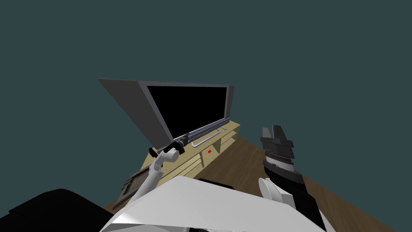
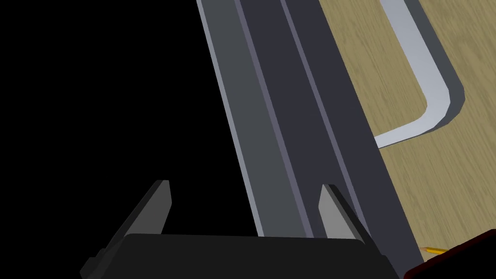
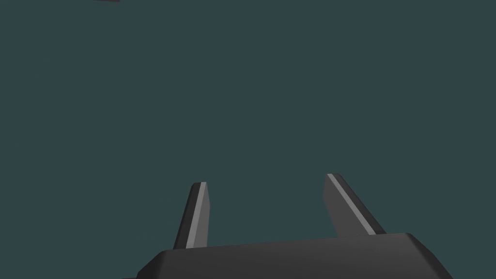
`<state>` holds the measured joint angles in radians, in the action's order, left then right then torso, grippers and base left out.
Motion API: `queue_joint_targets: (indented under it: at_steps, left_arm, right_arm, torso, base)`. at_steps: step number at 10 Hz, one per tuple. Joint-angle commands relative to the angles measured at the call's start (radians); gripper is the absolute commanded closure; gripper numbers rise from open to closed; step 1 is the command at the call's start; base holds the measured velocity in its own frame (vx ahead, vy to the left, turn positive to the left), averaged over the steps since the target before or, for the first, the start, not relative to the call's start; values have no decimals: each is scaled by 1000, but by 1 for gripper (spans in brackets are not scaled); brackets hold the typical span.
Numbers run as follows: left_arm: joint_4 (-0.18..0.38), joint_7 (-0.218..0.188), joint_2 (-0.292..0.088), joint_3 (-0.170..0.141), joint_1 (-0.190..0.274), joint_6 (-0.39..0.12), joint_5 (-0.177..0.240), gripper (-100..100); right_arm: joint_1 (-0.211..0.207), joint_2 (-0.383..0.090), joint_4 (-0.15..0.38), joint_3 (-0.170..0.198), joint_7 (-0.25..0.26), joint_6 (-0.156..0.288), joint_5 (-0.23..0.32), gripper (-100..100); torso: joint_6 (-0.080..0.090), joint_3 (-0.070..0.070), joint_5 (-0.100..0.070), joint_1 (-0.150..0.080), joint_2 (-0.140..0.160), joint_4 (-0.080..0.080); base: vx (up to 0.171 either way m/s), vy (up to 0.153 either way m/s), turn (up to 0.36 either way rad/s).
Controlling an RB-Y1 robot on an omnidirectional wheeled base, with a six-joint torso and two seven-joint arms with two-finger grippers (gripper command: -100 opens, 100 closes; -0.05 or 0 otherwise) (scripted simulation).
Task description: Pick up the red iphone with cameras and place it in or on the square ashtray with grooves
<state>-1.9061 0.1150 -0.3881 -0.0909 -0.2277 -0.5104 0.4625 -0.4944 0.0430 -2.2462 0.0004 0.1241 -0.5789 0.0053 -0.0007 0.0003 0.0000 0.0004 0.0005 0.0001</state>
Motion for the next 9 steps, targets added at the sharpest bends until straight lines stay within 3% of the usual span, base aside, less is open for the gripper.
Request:
queue_joint_targets:
  at_steps: [1, 2, 7, 9]
  left_arm:
    - [10, 4, 3, 2, 7, -35, -2, -100]
    - [36, 17, -17, 3, 24, -73, 21, -100]
    - [62, 30, -36, 3, 41, -178, 44, -100]
    - [87, 43, -55, 3, 58, -244, 66, -100]
  right_arm:
    - [0, 0, 0, 0, 0, 0, 0, 0]
    - [0, 0, 0, 0, 0, 0, 0, 0]
    - [0, 0, 0, 0, 0, 0, 0, 0]
    - [0, 0, 0, 0, 0, 0, 0, 0]
  torso:
    - [0, 0, 0, 0, 0, 0]
    - [0, 0, 0, 0, 0, 0]
    - [0, 0, 0, 0, 0, 0]
    - [0, 0, 0, 0, 0, 0]
  base:
    - [-4, 5, -19]
    - [-7, 4, -176]
    - [-7, 8, -67]
    - [-9, 13, -124]
